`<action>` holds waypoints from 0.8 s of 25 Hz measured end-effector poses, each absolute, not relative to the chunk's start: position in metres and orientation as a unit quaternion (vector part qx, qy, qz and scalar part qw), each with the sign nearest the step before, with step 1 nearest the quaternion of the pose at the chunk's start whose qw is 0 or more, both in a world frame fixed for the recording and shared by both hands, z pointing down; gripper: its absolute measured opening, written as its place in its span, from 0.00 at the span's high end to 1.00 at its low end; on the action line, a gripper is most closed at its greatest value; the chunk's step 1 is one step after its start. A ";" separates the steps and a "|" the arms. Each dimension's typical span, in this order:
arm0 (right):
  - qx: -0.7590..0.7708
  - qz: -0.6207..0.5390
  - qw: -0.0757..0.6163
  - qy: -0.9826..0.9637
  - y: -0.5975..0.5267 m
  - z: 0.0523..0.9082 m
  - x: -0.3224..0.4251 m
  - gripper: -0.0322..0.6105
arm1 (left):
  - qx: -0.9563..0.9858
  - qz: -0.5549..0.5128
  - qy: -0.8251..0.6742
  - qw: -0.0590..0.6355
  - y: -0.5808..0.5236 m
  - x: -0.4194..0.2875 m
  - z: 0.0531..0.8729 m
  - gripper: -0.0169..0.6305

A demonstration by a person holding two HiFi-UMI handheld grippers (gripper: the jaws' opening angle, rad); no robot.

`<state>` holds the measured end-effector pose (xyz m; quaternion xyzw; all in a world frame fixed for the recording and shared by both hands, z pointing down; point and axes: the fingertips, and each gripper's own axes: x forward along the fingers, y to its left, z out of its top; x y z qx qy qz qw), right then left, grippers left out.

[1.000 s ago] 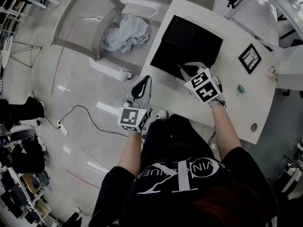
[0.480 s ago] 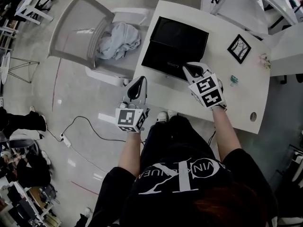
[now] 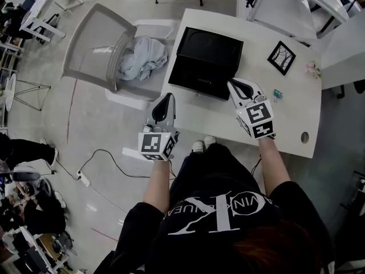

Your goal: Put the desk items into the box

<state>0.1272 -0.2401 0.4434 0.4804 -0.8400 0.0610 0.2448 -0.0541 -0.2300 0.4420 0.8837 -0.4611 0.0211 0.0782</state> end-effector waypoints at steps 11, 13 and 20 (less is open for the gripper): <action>0.534 0.021 0.176 -0.826 -0.230 0.406 0.147 0.91 | 0.878 0.008 -0.477 0.049 -0.235 -0.062 0.415 0.96; 0.542 0.018 0.164 -0.824 -0.227 0.400 0.152 0.91 | 0.877 0.006 -0.478 0.044 -0.235 -0.063 0.409 0.96; 0.562 0.015 0.134 -0.816 -0.217 0.388 0.165 0.91 | 0.877 0.001 -0.480 0.028 -0.237 -0.063 0.395 0.96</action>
